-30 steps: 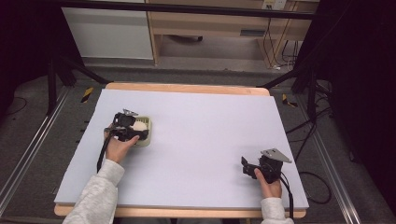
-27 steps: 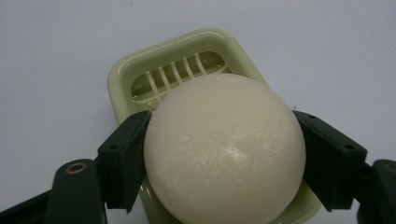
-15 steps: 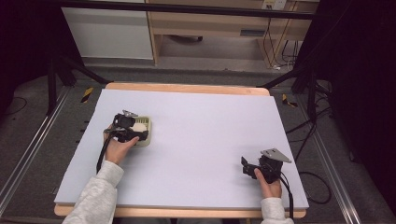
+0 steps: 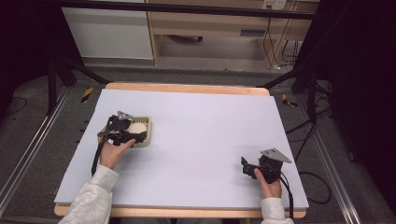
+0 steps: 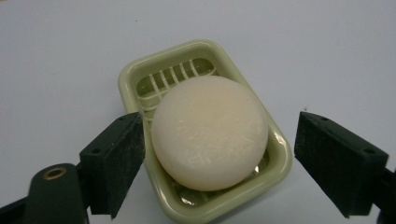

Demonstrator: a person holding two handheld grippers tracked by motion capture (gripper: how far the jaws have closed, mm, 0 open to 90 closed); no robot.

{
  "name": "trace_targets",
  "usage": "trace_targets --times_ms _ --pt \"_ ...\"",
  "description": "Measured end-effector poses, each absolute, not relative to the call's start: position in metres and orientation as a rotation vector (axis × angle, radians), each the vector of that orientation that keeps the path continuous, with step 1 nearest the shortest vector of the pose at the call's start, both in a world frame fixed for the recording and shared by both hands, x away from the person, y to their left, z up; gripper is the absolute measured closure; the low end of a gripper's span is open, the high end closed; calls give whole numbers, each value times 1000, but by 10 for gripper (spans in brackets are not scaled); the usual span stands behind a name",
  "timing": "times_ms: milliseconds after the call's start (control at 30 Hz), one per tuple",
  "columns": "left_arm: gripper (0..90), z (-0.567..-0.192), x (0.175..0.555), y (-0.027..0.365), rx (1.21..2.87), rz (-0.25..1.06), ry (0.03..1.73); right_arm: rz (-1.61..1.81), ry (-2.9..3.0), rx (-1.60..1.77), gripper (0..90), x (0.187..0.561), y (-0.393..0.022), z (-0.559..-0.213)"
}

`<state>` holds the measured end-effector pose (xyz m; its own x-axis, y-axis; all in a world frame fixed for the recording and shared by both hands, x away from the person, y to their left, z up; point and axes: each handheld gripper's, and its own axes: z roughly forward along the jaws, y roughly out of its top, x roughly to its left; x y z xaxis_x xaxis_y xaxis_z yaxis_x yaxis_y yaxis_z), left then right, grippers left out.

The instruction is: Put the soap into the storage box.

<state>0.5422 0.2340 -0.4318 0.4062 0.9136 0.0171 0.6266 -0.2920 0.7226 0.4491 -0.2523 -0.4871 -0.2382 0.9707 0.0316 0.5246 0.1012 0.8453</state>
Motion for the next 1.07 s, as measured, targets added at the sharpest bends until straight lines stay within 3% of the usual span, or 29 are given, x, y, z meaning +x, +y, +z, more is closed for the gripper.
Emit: trace_targets --times_ms 500,1067 --pt "181 -437 494 253 1947 567 1231 1043 1830 1457 37 449 -252 -487" --pt "205 -465 461 296 1878 603 1343 1044 1818 1516 40 452 -256 -487"
